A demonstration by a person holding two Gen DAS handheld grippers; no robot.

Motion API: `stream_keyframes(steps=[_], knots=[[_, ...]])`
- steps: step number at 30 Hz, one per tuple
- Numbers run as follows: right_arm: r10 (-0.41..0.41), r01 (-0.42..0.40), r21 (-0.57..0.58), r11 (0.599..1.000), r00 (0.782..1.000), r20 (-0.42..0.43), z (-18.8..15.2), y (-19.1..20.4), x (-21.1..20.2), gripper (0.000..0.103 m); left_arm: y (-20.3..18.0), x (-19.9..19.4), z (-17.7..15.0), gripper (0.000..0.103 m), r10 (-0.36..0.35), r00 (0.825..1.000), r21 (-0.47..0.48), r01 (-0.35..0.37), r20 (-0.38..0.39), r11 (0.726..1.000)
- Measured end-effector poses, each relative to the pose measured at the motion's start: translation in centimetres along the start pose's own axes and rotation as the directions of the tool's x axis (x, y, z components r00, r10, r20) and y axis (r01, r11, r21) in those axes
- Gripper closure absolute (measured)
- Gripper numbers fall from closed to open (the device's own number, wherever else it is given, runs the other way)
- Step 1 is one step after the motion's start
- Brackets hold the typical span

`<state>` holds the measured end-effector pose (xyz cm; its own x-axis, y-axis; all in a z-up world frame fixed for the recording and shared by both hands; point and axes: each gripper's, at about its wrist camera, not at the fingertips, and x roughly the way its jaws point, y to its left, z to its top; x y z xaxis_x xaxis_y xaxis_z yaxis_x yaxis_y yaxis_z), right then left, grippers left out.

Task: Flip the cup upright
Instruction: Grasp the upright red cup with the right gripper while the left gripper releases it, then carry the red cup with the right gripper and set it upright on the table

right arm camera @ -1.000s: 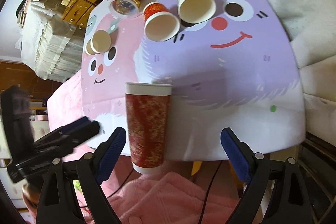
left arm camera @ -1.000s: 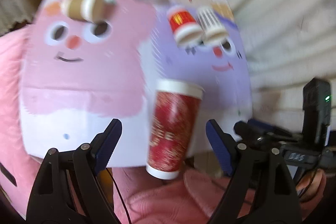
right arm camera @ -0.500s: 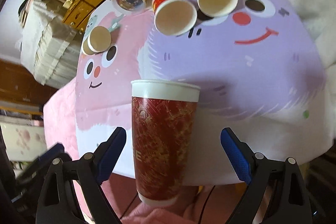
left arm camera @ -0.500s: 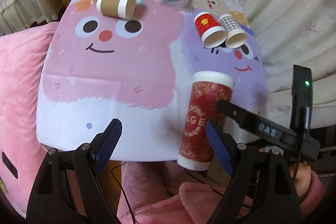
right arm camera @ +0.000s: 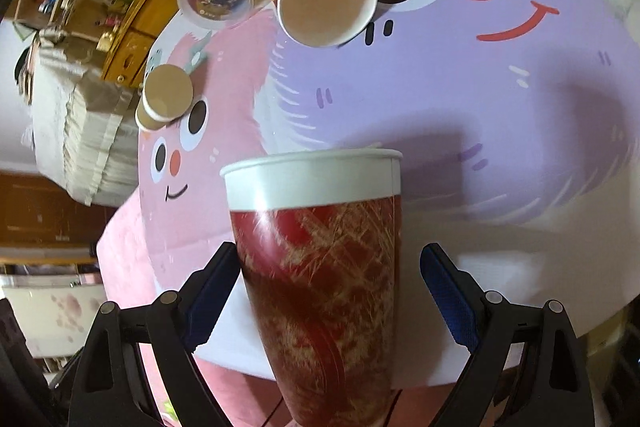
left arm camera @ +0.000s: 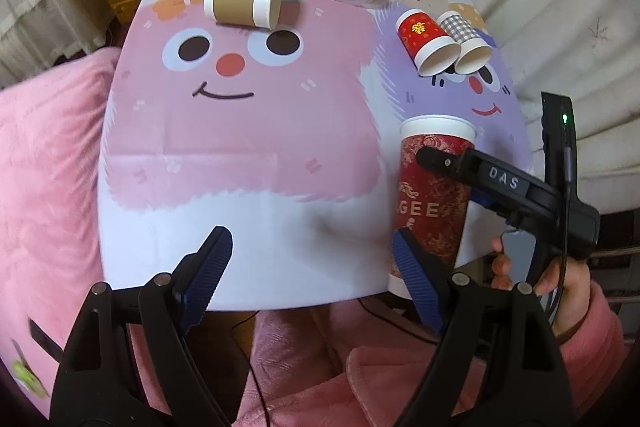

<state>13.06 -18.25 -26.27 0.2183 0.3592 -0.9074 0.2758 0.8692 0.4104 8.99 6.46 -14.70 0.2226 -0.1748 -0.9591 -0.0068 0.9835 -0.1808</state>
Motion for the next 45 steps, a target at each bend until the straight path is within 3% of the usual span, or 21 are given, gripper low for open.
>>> stream_keyframes(steps=[6,8,13,18,23,28,31,39,45], knots=[[-0.035,0.034,0.024,0.999,0.998,0.042,0.4,1.2,1.5,0.011,1.2,-0.3,1.1,0.023,0.014,1.000,0.071,-0.014,-0.004,0.997],[-0.054,0.052,0.031,0.998,0.996,0.067,0.3,1.4,1.4,0.018,1.8,-0.5,1.4,0.023,0.013,1.000,0.075,-0.013,-0.003,0.997],[-0.120,0.126,-0.030,0.992,0.982,0.145,-0.4,2.9,1.1,0.020,3.0,-0.7,2.2,0.023,-0.007,1.000,0.063,0.007,-0.004,0.998],[-0.082,0.113,-0.111,0.987,0.965,0.250,-1.2,4.6,-0.5,0.020,3.7,-1.1,3.1,0.023,-0.025,1.000,0.062,0.025,0.012,0.998],[0.001,0.118,-0.263,0.958,0.910,0.415,-2.3,7.2,-2.8,0.020,3.9,-1.4,4.4,0.023,-0.039,0.999,0.067,0.037,0.025,0.997],[0.139,0.131,-0.399,0.908,0.801,0.582,-4.9,8.7,-5.3,0.021,3.4,-1.5,5.2,0.023,-0.033,0.999,0.104,0.030,0.024,0.994],[0.137,0.197,-0.437,0.878,0.770,0.624,-5.9,9.3,-5.5,0.021,3.1,-1.5,5.4,0.023,-0.031,0.999,0.121,0.028,0.024,0.992],[0.138,0.246,-0.457,0.855,0.741,0.657,-7.8,10.1,-5.4,0.021,2.3,-1.5,5.7,0.023,-0.031,0.999,0.168,0.027,0.023,0.985],[0.132,0.279,-0.488,0.827,0.747,0.652,-10.6,10.4,-5.2,0.021,2.3,-1.5,5.4,0.023,-0.040,0.999,0.175,0.036,0.018,0.984]])
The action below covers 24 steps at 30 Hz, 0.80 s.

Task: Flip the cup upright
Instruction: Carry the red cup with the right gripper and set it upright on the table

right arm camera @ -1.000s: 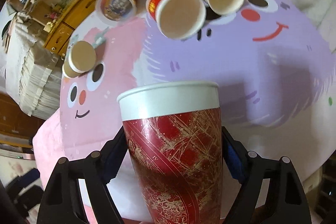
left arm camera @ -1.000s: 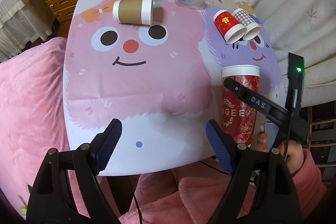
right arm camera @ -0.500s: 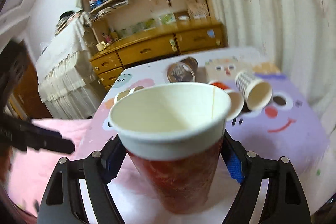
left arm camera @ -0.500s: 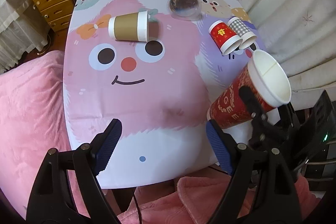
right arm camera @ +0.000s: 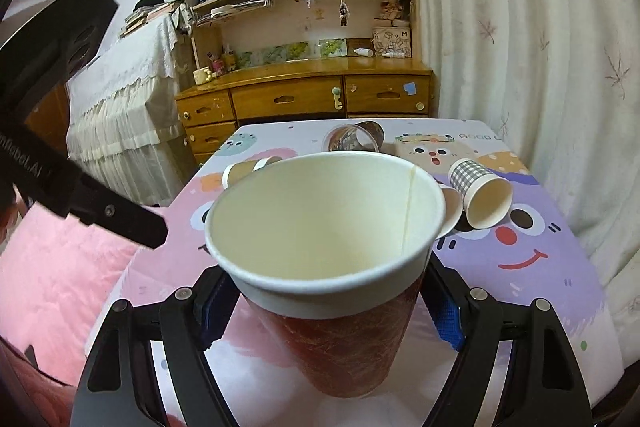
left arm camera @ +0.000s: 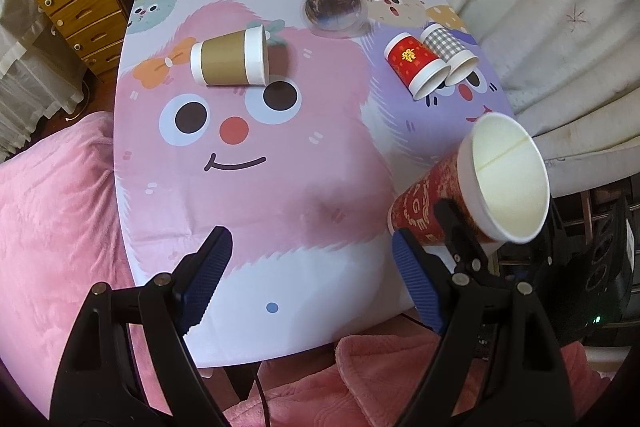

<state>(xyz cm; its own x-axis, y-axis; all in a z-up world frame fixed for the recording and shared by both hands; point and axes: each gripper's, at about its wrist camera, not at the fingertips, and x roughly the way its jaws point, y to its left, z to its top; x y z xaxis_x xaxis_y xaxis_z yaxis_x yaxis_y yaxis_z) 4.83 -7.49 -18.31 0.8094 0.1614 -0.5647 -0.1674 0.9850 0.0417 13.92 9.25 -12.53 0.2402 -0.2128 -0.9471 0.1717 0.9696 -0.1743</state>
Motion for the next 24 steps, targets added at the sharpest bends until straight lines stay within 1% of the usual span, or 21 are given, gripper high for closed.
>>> stream_keyframes(steps=[9,11,13,14,16,18,20,24], knots=[[-0.002,0.001,-0.031,1.000,0.999,-0.053,-1.6,0.3,-2.4,0.021,0.6,0.5,-0.5,0.023,-0.027,1.000,-0.032,0.026,-0.015,0.999],[0.002,-0.004,-0.035,0.999,0.997,-0.077,-2.0,0.4,-2.6,0.021,0.7,0.6,-0.7,0.023,-0.033,0.999,-0.038,0.033,-0.018,0.999],[-0.011,0.004,-0.060,0.998,0.993,-0.114,-2.6,0.8,-2.5,0.021,0.6,0.5,-0.8,0.023,-0.036,0.999,-0.039,0.035,-0.017,0.999],[-0.019,0.010,-0.070,0.998,0.993,-0.119,-2.8,0.6,-2.2,0.019,0.6,0.5,-0.8,0.023,-0.037,0.999,-0.039,0.036,-0.016,0.999],[-0.025,0.013,-0.086,0.996,0.990,-0.136,-3.2,1.1,-2.3,0.007,0.5,0.4,-1.0,0.023,-0.040,0.999,-0.039,0.039,-0.014,0.998],[-0.024,0.008,-0.104,0.995,0.988,-0.154,-3.7,1.5,-2.2,0.005,0.5,0.4,-1.2,0.023,-0.041,0.999,-0.043,0.040,-0.014,0.998],[-0.033,0.009,-0.127,0.992,0.982,-0.184,-4.2,2.0,-1.8,0.002,0.6,0.5,-1.4,0.023,-0.042,0.999,-0.050,0.041,-0.018,0.998],[-0.066,0.017,-0.169,0.986,0.955,-0.290,-5.8,2.5,-0.5,0.002,0.7,0.4,-1.8,0.023,-0.050,0.999,-0.073,0.048,-0.020,0.996]])
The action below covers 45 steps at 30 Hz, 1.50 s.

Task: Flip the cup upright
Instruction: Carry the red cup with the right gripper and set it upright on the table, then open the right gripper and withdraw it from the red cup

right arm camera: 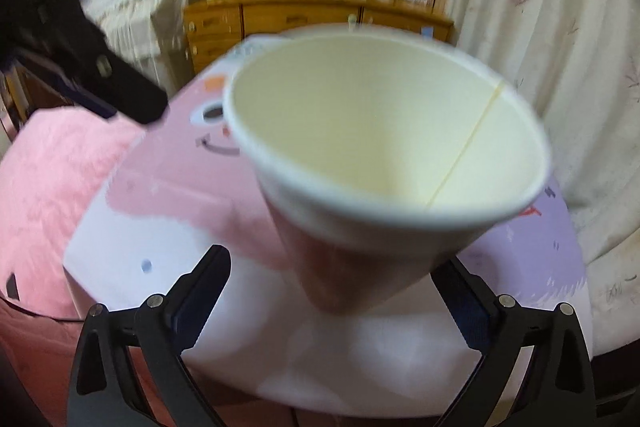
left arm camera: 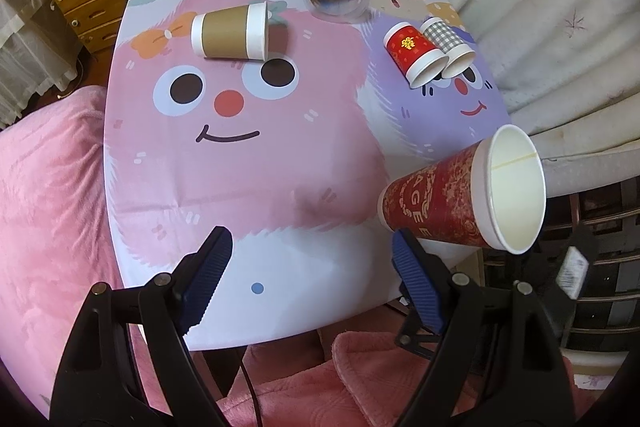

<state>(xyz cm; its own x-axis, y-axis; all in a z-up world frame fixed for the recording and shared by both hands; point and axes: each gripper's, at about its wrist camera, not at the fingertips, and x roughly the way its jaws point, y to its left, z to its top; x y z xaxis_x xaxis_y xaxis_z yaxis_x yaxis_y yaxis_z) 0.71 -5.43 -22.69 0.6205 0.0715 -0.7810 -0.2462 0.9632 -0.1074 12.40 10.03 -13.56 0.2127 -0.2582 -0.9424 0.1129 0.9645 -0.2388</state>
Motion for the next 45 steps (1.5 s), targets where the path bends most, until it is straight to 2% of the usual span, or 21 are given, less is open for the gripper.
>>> stream_keyframes(steps=[5,10,15,17,19,21,24,26,28,30,31,34,36,38,40,45], knots=[[-0.065,0.059,-0.047,0.997,0.989,-0.132,-1.7,0.0,1.8,0.002,0.4,-0.5,-0.3,0.023,-0.009,1.000,-0.038,0.011,0.030,0.999],[-0.102,0.091,-0.060,0.994,0.973,-0.206,-2.9,-1.4,2.0,0.002,0.7,-1.9,-0.2,0.023,-0.052,0.996,-0.077,0.057,0.074,0.995],[-0.048,0.012,-0.119,0.993,0.951,-0.305,-3.4,-4.0,-1.1,0.002,-0.5,-4.3,-0.9,0.023,-0.035,0.993,-0.020,0.037,0.117,0.999],[-0.074,0.015,-0.171,0.985,0.937,-0.342,-3.5,-5.1,-3.0,0.002,-1.2,-5.4,-1.2,0.023,-0.022,0.991,-0.011,0.024,0.132,1.000],[-0.083,0.009,-0.179,0.984,0.910,-0.407,-3.0,-7.0,-5.1,0.002,-2.0,-6.7,-1.7,0.023,-0.005,0.989,-0.011,0.006,0.146,1.000],[-0.046,-0.014,-0.122,0.992,0.881,-0.471,-2.0,-8.8,-6.7,0.001,-3.0,-8.2,-2.2,0.023,-0.003,0.986,-0.015,0.005,0.167,1.000],[0.091,-0.072,0.059,0.996,0.868,-0.489,-0.1,-11.5,-9.2,0.001,-4.6,-10.3,-3.0,0.023,0.036,0.976,-0.033,-0.030,0.214,0.999],[0.179,-0.082,0.211,0.974,0.849,-0.497,1.0,-13.4,-10.3,0.001,-5.7,-11.5,-3.4,0.023,0.060,0.969,-0.041,-0.052,0.240,0.998],[0.171,-0.044,0.248,0.968,0.837,-0.520,2.6,-13.8,-10.9,0.001,-6.9,-12.8,-4.0,0.023,0.070,0.959,-0.055,-0.057,0.274,0.997],[0.128,-0.009,0.236,0.972,0.859,-0.496,3.7,-14.1,-12.3,0.001,-8.0,-13.7,-4.5,0.023,0.081,0.950,-0.071,-0.062,0.301,0.996],[0.136,-0.020,0.247,0.969,0.875,-0.465,4.4,-14.5,-13.4,0.001,-8.4,-14.0,-4.6,0.023,0.088,0.947,-0.074,-0.069,0.309,0.995],[0.173,-0.049,0.305,0.951,0.903,-0.394,6.0,-13.8,-16.3,0.001,-9.8,-14.4,-5.0,0.022,0.142,0.937,-0.075,-0.124,0.321,0.989],[0.175,-0.052,0.340,0.939,0.923,-0.342,6.6,-14.0,-18.2,0.001,-10.1,-14.5,-5.4,0.023,0.167,0.932,-0.121,-0.135,0.322,0.984],[0.132,-0.034,0.324,0.945,0.949,-0.285,7.3,-14.1,-19.7,0.001,-10.1,-14.5,-6.0,0.023,0.190,0.928,-0.151,-0.148,0.321,0.977],[0.081,-0.011,0.311,0.950,0.973,-0.214,7.8,-13.9,-21.7,0.001,-10.7,-14.8,-6.7,0.023,0.240,0.911,-0.150,-0.200,0.336,0.968],[0.042,-0.005,0.282,0.959,0.991,-0.125,8.2,-12.6,-24.4,0.001,-11.9,-15.3,-7.7,0.022,0.296,0.878,-0.159,-0.253,0.377,0.954]])
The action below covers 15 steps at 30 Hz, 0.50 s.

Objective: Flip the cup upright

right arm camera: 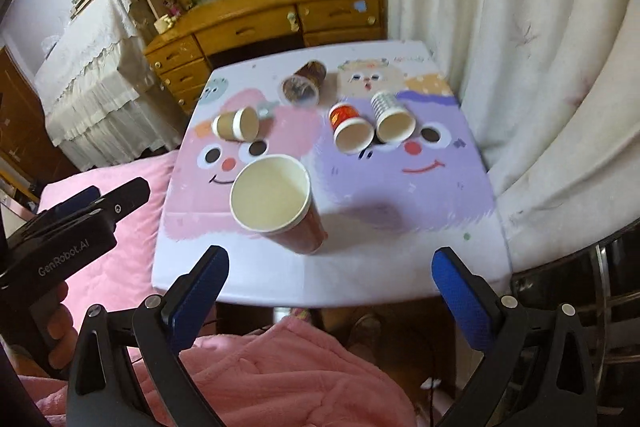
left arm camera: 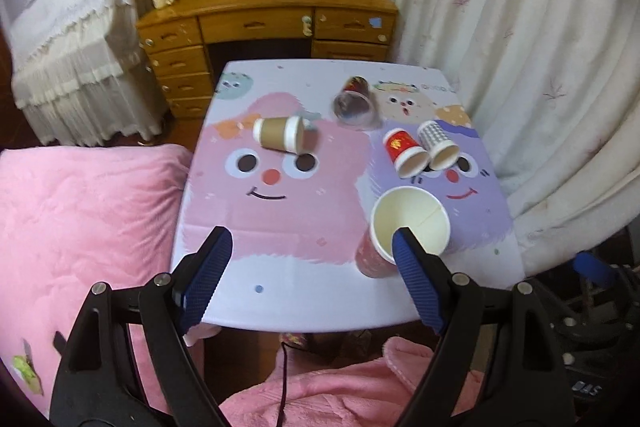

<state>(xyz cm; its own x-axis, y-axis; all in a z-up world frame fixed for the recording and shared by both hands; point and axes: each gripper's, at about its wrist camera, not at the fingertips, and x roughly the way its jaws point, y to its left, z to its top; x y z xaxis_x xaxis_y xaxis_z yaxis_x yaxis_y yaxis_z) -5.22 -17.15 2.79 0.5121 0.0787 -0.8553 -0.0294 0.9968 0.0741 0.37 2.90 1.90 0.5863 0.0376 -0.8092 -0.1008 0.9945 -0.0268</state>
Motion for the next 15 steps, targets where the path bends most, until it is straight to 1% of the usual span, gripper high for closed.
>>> stream_keyframes(steps=[3,5,7,9,11,12,15], knots=[[-0.021,0.021,-0.002,1.000,0.998,0.067,-0.2,0.1,-1.3,0.001,-0.3,0.3,-0.5,0.022,-0.002,1.000,0.005,0.002,-0.015,1.000],[-0.028,0.027,0.009,1.000,0.996,0.090,-0.2,-0.2,-1.7,0.001,-0.2,0.3,-0.5,0.022,-0.010,1.000,-0.002,0.009,-0.013,1.000],[-0.037,0.035,0.023,0.999,0.996,0.080,-0.1,-0.7,-1.5,0.001,0.1,0.1,-0.3,0.022,-0.007,1.000,-0.016,0.007,0.005,1.000],[-0.038,0.036,0.039,0.999,0.998,0.046,0.1,-1.1,-0.7,0.001,0.4,0.2,-0.1,0.022,-0.006,1.000,-0.025,0.006,0.009,1.000],[-0.034,0.033,0.048,0.998,0.999,0.020,0.4,-1.3,0.1,0.001,0.7,0.5,0.0,0.018,-0.010,1.000,-0.029,0.010,0.001,1.000],[-0.034,0.034,0.044,0.998,0.999,0.013,0.5,-1.3,0.5,0.001,0.8,0.6,0.1,0.013,-0.011,1.000,-0.032,0.011,-0.005,0.999],[-0.023,0.023,0.021,1.000,0.999,0.022,0.6,-0.8,1.2,0.001,1.6,1.0,0.3,0.003,-0.014,1.000,-0.053,0.013,-0.016,0.998]])
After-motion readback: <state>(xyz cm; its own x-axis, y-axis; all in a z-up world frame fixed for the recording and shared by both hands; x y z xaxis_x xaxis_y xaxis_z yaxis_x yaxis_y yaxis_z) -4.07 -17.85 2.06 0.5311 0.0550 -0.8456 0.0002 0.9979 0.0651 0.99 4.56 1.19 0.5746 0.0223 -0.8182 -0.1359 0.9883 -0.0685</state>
